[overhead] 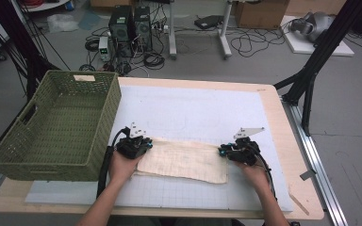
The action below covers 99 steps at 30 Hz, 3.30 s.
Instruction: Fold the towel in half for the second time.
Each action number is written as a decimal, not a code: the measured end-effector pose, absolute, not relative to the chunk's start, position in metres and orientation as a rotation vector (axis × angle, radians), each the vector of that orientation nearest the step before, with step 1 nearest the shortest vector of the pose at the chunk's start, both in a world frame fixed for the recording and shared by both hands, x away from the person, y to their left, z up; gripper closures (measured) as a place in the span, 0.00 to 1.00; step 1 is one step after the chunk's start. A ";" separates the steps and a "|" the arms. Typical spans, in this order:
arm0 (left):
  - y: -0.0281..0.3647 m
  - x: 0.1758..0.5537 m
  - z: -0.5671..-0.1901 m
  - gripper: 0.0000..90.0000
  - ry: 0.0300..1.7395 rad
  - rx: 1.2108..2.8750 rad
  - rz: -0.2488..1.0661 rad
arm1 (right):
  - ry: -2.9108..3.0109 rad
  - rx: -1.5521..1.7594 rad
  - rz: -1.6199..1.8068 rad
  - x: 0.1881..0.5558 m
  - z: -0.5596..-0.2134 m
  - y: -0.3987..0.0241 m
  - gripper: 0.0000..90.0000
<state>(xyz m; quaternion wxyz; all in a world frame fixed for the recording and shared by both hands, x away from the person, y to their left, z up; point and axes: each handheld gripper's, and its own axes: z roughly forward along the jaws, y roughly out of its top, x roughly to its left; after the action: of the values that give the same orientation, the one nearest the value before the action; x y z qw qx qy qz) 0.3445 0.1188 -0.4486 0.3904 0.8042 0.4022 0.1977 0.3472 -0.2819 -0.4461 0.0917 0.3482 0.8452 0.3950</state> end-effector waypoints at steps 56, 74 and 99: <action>0.125 0.347 -0.428 0.95 0.929 1.907 0.581 | 2.473 1.071 1.318 0.368 -0.417 -0.303 0.95; 0.137 0.302 -0.438 0.95 0.841 1.875 0.569 | 2.525 0.948 1.389 0.325 -0.419 -0.306 0.94; 0.141 0.275 -0.418 0.68 0.798 1.897 0.401 | 2.529 0.906 1.442 0.307 -0.417 -0.288 0.77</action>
<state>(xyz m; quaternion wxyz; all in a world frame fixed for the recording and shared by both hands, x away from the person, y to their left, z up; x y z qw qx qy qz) 0.2749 0.1409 -0.4181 0.4989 0.7840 0.3299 0.1659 0.3067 -0.2879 -0.4172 0.0462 0.2968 0.8286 0.4725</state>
